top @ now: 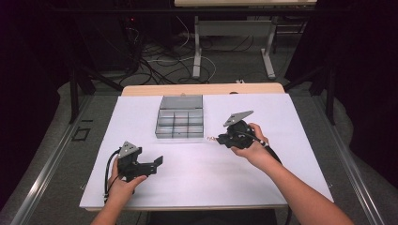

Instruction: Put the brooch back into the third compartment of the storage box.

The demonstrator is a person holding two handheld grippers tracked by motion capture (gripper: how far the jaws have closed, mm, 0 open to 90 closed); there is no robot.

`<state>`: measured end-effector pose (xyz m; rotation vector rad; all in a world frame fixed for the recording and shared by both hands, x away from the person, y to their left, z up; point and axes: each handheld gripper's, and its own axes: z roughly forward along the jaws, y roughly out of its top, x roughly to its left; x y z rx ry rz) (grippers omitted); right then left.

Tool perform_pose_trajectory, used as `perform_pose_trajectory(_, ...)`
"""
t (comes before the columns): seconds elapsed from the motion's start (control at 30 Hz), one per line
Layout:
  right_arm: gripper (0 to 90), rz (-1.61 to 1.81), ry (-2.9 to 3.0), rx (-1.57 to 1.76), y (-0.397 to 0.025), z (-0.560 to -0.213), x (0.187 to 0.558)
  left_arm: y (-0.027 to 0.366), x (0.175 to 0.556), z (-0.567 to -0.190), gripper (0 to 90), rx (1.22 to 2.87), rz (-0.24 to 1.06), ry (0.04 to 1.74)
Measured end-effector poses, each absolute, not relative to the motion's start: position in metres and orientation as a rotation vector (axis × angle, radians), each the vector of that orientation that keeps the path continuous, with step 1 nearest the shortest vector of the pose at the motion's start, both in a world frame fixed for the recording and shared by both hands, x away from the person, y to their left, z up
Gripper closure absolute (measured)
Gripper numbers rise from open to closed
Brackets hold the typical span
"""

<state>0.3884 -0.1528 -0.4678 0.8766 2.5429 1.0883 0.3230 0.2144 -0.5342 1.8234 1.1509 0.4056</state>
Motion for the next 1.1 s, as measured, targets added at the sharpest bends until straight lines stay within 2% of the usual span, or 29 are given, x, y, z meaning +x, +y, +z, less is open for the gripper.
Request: perform_pose_trajectory(1.1, 81.0, 1.089, 2.488, 0.919, -0.129, -0.449, 0.42, 0.216, 0.323, -0.534, 1.7, 1.813, 0.408, 1.148)
